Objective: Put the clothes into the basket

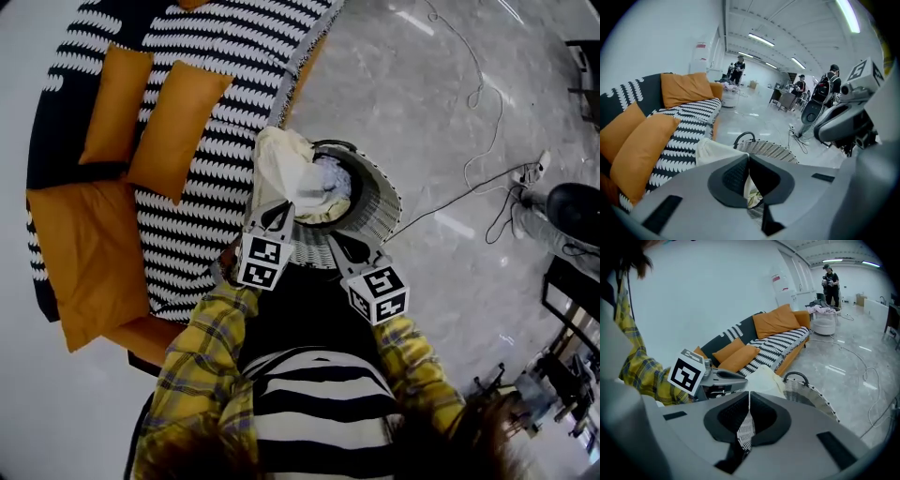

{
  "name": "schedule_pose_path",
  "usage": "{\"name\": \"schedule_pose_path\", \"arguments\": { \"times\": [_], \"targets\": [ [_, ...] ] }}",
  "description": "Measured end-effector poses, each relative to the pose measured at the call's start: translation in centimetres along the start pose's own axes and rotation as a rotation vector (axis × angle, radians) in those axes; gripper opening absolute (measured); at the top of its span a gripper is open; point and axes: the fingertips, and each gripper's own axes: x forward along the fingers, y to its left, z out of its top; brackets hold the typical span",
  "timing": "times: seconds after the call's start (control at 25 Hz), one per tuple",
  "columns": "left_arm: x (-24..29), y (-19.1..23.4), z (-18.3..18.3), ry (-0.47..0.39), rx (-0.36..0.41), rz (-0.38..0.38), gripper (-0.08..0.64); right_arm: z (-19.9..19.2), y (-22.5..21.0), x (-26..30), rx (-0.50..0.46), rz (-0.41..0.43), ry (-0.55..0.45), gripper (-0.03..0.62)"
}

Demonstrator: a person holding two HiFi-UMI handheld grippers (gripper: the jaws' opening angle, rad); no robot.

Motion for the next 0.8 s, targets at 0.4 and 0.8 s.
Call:
{"name": "schedule_pose_path", "arguments": {
  "times": [0.4,0.8],
  "targets": [
    [-3.2,-7.9,4.5,-0.076,0.055,-0.113,0.021,-1.2,-2.0,-5.2,0.041,-0.046,-0.090,0.029],
    [-2.6,-14.4,4.9,-0.034,0.147,-0.197,0.021,-2.8,-4.6,-9.2,0.065,-0.089,-0.150,0.029]
  ]
}}
